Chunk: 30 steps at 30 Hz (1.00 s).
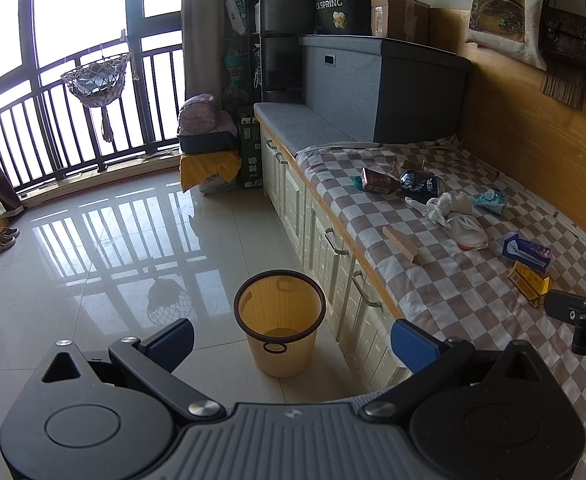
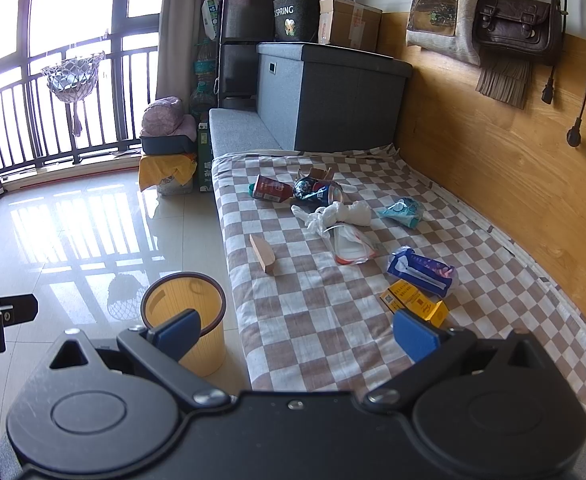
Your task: Collect trash
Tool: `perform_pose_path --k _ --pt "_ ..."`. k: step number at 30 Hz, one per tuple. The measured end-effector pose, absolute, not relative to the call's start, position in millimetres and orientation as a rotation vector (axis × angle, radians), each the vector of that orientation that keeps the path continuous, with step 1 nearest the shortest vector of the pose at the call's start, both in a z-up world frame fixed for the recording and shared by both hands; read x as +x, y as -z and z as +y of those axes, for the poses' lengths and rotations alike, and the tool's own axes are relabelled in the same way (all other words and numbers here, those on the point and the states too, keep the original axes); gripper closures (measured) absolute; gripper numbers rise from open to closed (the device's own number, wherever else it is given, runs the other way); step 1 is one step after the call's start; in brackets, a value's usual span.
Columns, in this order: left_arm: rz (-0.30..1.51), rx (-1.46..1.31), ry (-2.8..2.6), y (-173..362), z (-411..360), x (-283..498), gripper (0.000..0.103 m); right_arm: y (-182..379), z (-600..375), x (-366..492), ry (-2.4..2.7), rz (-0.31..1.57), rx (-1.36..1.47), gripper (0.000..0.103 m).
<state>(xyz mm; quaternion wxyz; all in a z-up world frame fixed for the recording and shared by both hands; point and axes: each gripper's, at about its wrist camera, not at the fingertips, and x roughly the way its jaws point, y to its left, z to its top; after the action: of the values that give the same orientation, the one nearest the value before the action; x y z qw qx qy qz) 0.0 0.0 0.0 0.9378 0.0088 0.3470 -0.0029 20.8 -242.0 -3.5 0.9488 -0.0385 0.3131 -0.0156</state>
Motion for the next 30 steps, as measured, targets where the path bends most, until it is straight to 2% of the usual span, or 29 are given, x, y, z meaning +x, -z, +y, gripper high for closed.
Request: perform_pose_path --k 22,30 --pt "0.699 0.012 0.015 3 -5 2 0.000 7 -248 17 0.019 0.591 -0.054 0.000" --pt "0.702 0.055 0.069 16 -26 35 0.000 22 -267 19 0.024 0.542 -0.021 0.000"
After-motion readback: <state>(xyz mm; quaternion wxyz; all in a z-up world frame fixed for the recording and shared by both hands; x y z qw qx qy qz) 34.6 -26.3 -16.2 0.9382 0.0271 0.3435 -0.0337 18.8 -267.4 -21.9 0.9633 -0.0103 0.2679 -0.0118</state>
